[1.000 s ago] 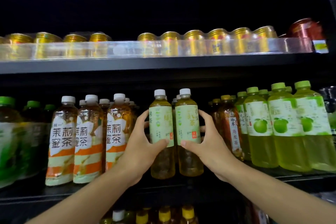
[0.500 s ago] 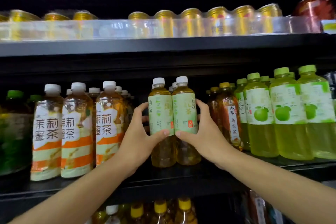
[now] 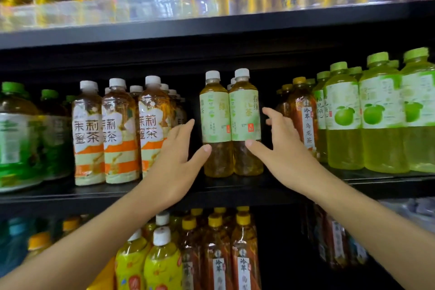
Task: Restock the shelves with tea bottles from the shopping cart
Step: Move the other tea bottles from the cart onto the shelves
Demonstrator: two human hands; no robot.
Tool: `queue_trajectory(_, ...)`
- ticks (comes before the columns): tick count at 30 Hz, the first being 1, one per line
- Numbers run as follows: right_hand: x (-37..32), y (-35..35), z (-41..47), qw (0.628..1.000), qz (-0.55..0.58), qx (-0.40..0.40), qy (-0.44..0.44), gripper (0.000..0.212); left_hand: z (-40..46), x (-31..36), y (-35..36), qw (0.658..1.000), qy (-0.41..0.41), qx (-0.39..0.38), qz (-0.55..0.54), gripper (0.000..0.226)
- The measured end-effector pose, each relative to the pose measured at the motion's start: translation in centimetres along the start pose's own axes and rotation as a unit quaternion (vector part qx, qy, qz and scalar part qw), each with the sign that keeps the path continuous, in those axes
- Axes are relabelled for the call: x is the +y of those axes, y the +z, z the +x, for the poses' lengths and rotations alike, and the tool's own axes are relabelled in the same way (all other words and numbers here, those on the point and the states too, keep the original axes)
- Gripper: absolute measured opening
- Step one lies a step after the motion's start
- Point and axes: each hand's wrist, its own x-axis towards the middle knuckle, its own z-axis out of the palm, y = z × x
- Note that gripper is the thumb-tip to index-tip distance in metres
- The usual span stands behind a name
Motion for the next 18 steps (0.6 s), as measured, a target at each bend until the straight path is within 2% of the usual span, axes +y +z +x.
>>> queue_trajectory(3, -1.1, 0.4, -3.6, 0.993, -0.108, -0.014, -0.05, 0.078, -4.0, 0.2, -0.2, 0.989, 0.027, -0.003, 0.143, 0.077)
queue_trajectory(5, -1.5, 1.4, -5.9, 0.981, -0.174, -0.034, -0.085, 0.079, -6.9, 0.1, 0.0, 0.962, 0.031, 0.002, 0.271, 0.076)
queue_trajectory(7, -1.9, 2.9, -8.0, 0.97, -0.205, -0.056, -0.121, 0.078, -10.0, -0.2, -0.1, 0.94, 0.028, 0.004, 0.341, 0.075)
queue_trajectory(12, -2.0, 7.5, -13.3, 0.947, -0.227, -0.111, -0.197, 0.08, -18.3, -1.3, -0.9, 0.904, -0.018, -0.046, 0.426, 0.073)
queue_trajectory(18, -3.3, 13.8, -20.8, 0.938, -0.144, -0.21, -0.234, 0.074, -29.4, -2.5, -2.1, 0.859, -0.136, -0.105, 0.481, 0.074)
